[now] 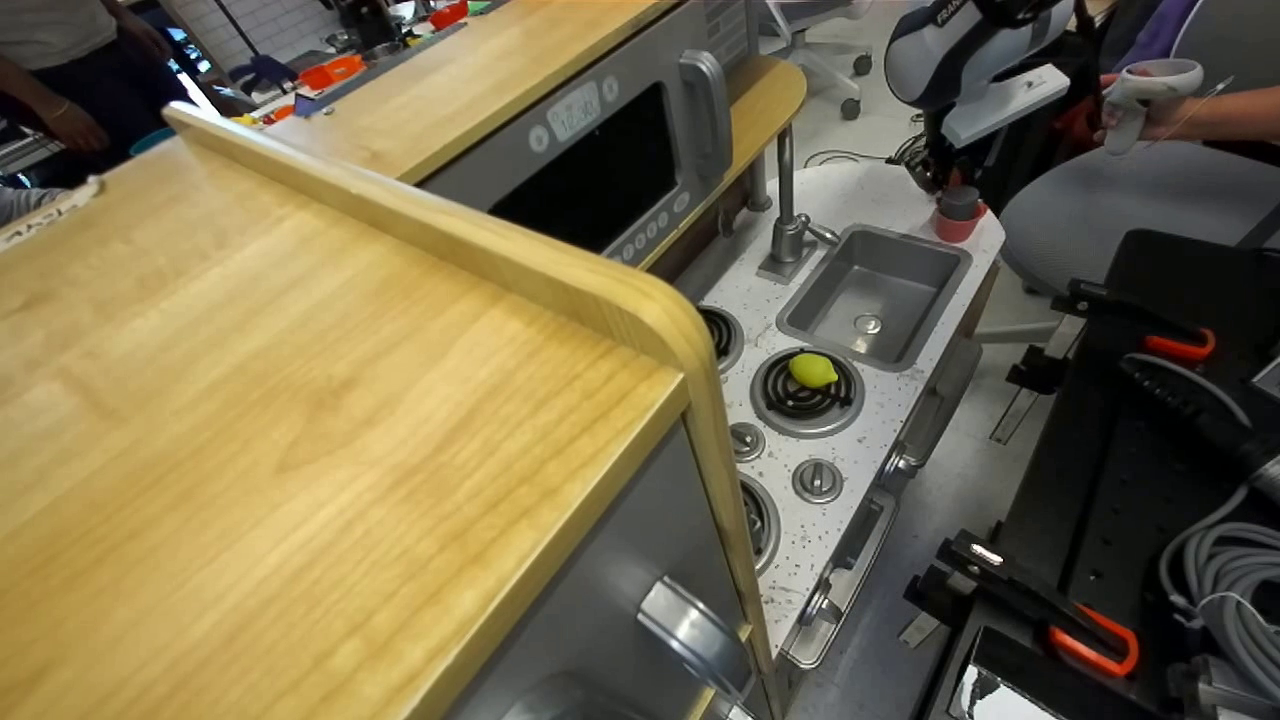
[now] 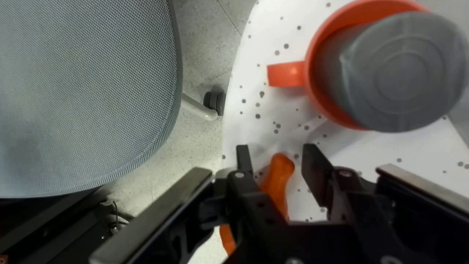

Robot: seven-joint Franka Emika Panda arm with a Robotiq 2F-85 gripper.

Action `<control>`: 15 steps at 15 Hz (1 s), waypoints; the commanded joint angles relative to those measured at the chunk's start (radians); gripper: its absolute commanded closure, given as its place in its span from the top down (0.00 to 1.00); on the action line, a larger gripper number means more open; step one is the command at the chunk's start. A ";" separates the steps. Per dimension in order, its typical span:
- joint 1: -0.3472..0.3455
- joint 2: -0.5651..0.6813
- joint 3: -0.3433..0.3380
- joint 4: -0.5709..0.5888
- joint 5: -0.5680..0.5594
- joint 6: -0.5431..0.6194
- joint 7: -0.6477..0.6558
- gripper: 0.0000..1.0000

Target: Move the drumstick toy from the sink to the countertop

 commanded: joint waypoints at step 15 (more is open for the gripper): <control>0.005 -0.429 0.188 -0.462 0.042 0.101 -0.129 1.00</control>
